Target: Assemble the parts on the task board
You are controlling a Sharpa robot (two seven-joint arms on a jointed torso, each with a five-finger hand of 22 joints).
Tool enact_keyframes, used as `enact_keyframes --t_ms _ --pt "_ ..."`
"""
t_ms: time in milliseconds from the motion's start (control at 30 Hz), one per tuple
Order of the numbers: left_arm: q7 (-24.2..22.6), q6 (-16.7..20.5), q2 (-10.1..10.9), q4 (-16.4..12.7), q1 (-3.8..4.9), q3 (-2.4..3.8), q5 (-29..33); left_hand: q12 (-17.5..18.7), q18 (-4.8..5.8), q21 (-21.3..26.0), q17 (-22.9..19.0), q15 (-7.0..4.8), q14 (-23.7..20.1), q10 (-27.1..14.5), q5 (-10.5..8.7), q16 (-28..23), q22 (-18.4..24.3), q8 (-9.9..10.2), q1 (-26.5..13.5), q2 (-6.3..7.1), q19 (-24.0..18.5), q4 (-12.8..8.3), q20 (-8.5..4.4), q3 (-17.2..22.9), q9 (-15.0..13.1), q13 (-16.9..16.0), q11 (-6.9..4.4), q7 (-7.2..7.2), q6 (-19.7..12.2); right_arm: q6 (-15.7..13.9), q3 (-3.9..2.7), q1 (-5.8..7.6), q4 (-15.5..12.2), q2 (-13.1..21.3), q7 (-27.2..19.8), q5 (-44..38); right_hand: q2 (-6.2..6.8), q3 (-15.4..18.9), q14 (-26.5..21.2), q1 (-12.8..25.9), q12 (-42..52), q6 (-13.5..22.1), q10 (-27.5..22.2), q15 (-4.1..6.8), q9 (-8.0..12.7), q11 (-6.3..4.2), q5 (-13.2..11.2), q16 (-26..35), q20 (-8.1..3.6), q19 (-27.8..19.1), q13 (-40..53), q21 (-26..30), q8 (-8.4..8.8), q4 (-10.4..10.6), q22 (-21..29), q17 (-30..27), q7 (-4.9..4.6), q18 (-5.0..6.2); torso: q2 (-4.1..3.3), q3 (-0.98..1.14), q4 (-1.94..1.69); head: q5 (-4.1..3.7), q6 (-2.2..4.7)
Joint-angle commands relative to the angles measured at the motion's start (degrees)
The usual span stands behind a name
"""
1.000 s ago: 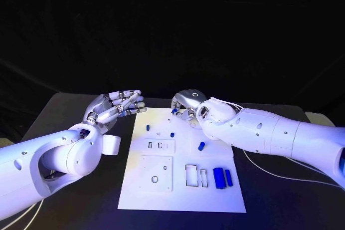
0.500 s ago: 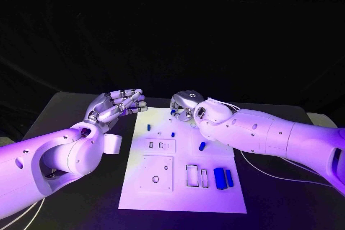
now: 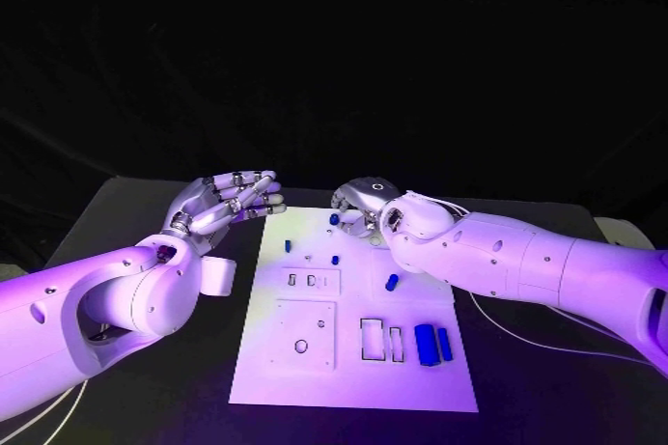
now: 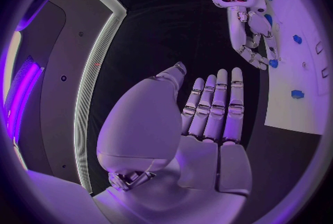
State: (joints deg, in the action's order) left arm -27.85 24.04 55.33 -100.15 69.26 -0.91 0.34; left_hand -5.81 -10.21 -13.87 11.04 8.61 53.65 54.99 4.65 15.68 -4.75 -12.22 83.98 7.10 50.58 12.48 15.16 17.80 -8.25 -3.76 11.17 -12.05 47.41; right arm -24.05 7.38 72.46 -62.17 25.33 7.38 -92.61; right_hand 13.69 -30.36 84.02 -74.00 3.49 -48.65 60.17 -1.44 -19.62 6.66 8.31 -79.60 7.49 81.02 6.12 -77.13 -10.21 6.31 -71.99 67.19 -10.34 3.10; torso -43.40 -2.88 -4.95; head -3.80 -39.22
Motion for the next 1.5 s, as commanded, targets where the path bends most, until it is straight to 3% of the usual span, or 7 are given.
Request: enact_keyframes --t_ms 33,333,500,567,600,733,1500 --pt "-0.24 -0.88 0.04 -0.04 0.11 0.05 -0.26 0.19 -0.35 -0.16 0.09 0.28 0.18 -0.19 -0.22 -0.37 0.09 0.18 -0.2 0.16 0.35 -0.05 0.05 0.33 0.05 0.03 0.29 -2.4 -0.41 -1.65 -0.05 0.11 -2.58 2.13 1.25 -1.13 0.18 1.35 1.41 -0.25 0.79 -0.35 -0.15 -0.2 -0.11 -0.05 -0.07 -0.16 -0.05 0.04 0.0 0.24 0.04 0.01 0.1 0.39 0.12 1.11 0.03 0.06 0.17 0.0 0.38" --pt "-0.3 -1.13 0.53 0.02 0.12 0.05 -0.23 0.23 -0.36 -0.13 0.15 0.25 0.18 -0.02 -0.23 -0.42 0.15 0.17 -0.22 0.14 0.4 -0.15 0.04 0.46 0.05 -0.01 0.18 -2.15 -0.32 -5.0 -0.97 1.7 -12.92 12.71 -0.19 7.59 -0.46 1.36 2.17 -0.11 4.42 -4.27 7.15 0.36 -0.8 -0.82 2.92 -1.8 -0.55 3.6 1.57 -4.34 -1.2 1.18 -6.27 2.87 0.05 -0.36 0.14 0.17 0.85 -0.9 1.06" --pt "-0.43 -1.46 0.65 0.0 0.12 0.04 -0.21 0.2 -0.37 -0.1 0.21 0.14 0.08 0.44 -0.24 -0.58 0.22 0.03 -0.23 0.11 0.47 -0.28 0.02 0.68 -0.01 -0.05 -0.09 -1.74 0.03 0.13 -1.22 3.19 -16.1 18.53 -0.33 16.86 1.2 3.59 2.9 0.9 10.54 -2.95 16.25 2.04 -1.23 -3.0 3.6 -3.51 -1.93 6.89 6.42 -9.67 -1.59 1.52 -13.5 5.87 1.58 -2.0 0.19 0.25 1.26 -1.24 1.14" --pt "-0.45 -1.51 0.64 0.02 0.12 0.04 -0.21 0.2 -0.37 -0.1 0.22 0.11 0.08 0.53 -0.24 -0.6 0.23 -0.01 -0.22 0.11 0.49 -0.31 0.01 0.73 -0.03 -0.06 -0.14 -1.69 0.12 2.35 -1.25 3.39 -16.22 19.48 0.14 18.22 1.34 6.3 3.18 1.13 18.42 -2.23 18.74 3.04 -1.91 -3.9 4.04 -4.23 -2.98 7.52 13.68 -10.71 -2.5 1.6 -14.95 7.15 2.57 -2.34 0.2 0.24 1.29 -1.32 1.13" --pt "-0.47 -1.54 0.62 0.04 0.12 0.04 -0.21 0.2 -0.37 -0.1 0.22 0.11 0.08 0.53 -0.24 -0.6 0.23 -0.01 -0.22 0.11 0.49 -0.31 0.01 0.73 -0.03 -0.06 -0.14 -1.69 0.12 3.95 -1.26 3.49 -16.12 19.94 0.56 18.91 0.26 9.26 3.36 0.49 35.1 -0.64 13.29 3.01 -2.97 -3.71 4.49 -4.91 -3.24 7.78 32.32 -11.2 -3.98 2.25 -15.64 8.31 2.7 -2.49 0.18 0.29 1.37 -1.29 1.1" --pt "-0.5 -1.58 0.51 0.19 0.12 0.04 -0.21 0.2 -0.37 -0.1 0.22 0.11 0.08 0.53 -0.24 -0.6 0.23 -0.01 -0.22 0.11 0.49 -0.31 0.01 0.73 -0.03 -0.06 -0.14 -1.69 0.12 7.8 -1.28 3.56 -15.0 20.65 2.01 19.63 -1.11 13.39 4.47 -0.89 65.85 2.51 17.15 1.8 -4.36 -3.0 4.62 -7.72 -2.11 8.84 63.66 -12.68 -7.04 5.01 -17.74 14.76 1.56 -3.02 0.11 0.48 1.37 -1.05 1.07" --pt "-0.38 -1.56 0.31 0.56 0.11 0.03 -0.21 0.26 -0.37 -0.09 0.26 0.07 0.08 0.65 -0.24 -0.65 0.27 -0.03 -0.24 0.14 0.54 -0.39 -0.01 0.83 -0.03 -0.04 -0.18 -1.66 0.23 9.75 -1.04 1.61 -11.37 17.24 3.23 17.21 -1.83 17.28 5.53 -3.41 78.85 5.1 23.34 0.92 -4.7 -1.88 4.47 -9.79 -1.06 8.98 76.48 -12.87 -9.51 7.55 -18.01 20.67 0.7 -3.1 0.15 0.26 1.22 -1.1 0.13"
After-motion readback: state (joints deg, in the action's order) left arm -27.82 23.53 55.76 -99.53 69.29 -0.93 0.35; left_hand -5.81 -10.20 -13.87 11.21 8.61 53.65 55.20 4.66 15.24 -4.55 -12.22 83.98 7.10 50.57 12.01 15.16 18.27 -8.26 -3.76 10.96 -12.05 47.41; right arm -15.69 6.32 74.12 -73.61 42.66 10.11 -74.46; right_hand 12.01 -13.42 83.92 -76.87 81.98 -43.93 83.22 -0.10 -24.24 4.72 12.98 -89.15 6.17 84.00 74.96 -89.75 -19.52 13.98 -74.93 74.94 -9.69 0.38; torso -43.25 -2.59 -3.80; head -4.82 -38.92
